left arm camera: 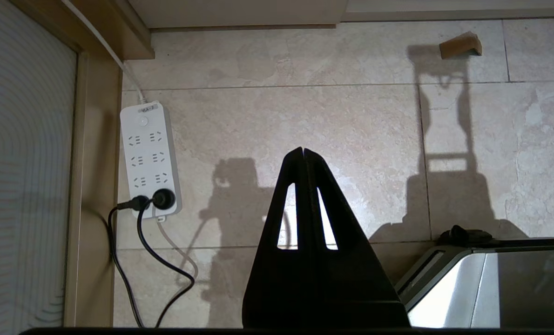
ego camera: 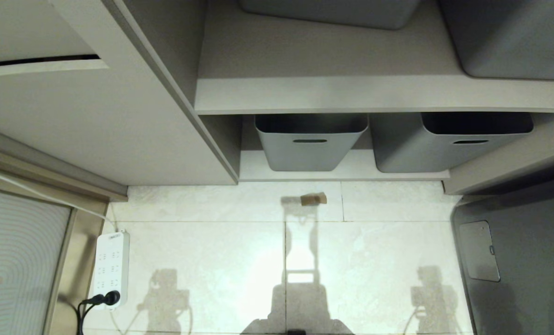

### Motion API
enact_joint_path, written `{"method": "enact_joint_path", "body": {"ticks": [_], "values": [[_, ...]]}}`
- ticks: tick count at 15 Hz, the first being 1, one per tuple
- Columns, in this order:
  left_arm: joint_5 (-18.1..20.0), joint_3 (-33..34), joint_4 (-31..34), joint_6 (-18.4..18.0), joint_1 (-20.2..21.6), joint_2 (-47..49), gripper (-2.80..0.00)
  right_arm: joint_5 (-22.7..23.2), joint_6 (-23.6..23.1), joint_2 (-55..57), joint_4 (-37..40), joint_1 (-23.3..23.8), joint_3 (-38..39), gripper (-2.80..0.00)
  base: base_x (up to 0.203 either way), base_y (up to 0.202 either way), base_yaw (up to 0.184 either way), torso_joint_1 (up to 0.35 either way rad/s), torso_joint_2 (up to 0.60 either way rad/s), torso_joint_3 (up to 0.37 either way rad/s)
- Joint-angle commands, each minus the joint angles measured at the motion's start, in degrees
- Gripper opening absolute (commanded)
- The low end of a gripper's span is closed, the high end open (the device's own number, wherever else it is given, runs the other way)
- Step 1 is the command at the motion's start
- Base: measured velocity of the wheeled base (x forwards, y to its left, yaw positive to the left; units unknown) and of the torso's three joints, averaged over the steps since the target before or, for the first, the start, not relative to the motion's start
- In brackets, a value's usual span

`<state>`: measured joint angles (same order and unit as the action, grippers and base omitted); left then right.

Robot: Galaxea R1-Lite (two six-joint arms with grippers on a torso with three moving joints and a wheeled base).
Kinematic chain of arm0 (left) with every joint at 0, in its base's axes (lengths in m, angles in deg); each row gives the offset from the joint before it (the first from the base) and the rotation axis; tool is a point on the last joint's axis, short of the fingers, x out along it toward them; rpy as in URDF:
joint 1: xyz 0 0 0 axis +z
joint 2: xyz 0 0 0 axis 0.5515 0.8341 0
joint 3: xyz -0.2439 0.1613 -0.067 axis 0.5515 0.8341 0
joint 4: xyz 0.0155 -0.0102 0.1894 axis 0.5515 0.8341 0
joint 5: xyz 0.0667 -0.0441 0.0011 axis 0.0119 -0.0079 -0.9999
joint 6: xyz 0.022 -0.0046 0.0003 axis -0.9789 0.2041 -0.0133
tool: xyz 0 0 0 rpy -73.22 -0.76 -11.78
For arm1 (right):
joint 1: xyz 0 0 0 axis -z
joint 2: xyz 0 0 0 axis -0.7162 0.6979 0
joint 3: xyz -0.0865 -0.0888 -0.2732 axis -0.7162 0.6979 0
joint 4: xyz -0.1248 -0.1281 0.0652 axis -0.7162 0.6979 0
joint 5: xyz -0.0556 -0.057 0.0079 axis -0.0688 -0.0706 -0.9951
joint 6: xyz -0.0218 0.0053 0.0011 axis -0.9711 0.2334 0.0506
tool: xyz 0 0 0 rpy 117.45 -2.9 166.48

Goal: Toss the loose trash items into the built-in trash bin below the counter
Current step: Pick up the garbage

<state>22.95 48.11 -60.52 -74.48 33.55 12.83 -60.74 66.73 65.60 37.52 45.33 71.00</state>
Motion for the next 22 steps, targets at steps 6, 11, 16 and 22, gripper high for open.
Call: {"method": "enact_joint_path", "body": {"ticks": [6,11,16,22], "values": [[-0.38,0.11,0.04,0.33,0.01,0.16,-2.8,-0.25,0.6,0.09,-0.05,-0.02,0.09,-2.8,0.0,0.0,0.0,0.0,0.0,0.0],[-0.47,0.11,0.04,0.51,0.01,0.16,-2.8,-0.33,0.77,0.09,-0.05,-0.02,0.09,-2.8,-0.005,-0.003,0.08,0.0,0.0,0.003],[-0.47,0.11,0.04,0.42,0.01,0.16,-2.8,-0.25,0.86,0.09,-0.22,-0.02,0.01,-2.8,0.003,-0.008,0.193,0.005,0.0,0.003],[-0.47,0.11,0.04,0.42,0.01,0.16,-2.8,0.02,0.24,0.09,-0.22,-0.02,0.09,-2.8,0.0,0.0,0.017,0.001,0.0,0.001]]}}
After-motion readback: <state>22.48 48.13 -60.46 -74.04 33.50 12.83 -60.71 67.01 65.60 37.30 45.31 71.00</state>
